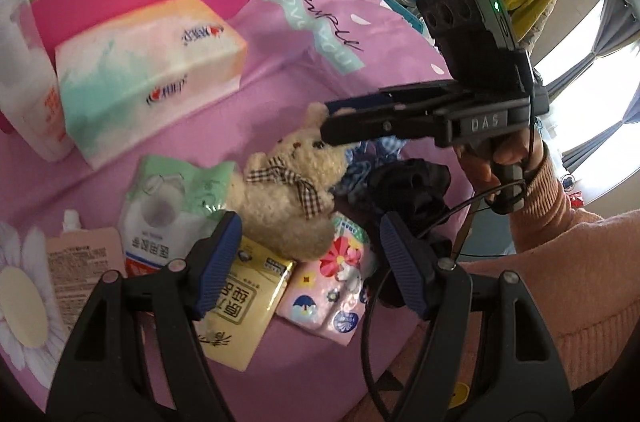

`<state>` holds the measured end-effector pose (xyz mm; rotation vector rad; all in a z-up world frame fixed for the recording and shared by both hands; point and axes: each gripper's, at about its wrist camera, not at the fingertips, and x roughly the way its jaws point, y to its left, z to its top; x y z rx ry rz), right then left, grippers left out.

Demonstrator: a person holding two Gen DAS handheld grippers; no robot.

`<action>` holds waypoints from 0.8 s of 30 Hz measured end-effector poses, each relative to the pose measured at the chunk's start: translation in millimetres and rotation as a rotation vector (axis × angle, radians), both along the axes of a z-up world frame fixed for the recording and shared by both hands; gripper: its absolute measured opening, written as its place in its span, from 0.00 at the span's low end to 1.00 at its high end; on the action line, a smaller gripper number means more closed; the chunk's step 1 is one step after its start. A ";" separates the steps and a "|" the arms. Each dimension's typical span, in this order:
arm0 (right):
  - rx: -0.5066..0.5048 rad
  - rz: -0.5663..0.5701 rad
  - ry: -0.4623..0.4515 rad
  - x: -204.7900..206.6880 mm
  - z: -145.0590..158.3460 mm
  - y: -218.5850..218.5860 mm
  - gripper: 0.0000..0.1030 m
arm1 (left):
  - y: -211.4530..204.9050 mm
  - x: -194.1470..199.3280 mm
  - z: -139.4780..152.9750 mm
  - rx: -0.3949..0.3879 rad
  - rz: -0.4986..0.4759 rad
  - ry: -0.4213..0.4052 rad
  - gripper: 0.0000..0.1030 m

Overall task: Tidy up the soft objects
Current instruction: 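Move the right gripper down to the beige teddy bear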

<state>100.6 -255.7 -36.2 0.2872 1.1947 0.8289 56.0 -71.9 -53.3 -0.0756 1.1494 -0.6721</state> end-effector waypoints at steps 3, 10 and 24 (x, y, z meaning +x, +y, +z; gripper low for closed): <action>0.015 0.004 -0.012 2.5 -0.2 -1.4 0.35 | -0.9 1.1 -2.8 -0.006 0.004 0.006 0.71; 0.021 0.006 -0.032 2.0 2.0 -2.9 0.15 | 0.9 7.3 -5.4 -0.030 0.018 0.017 0.71; 0.056 0.017 -0.019 10.9 -3.5 1.8 0.14 | 6.1 13.2 -10.2 -0.032 0.051 0.037 0.71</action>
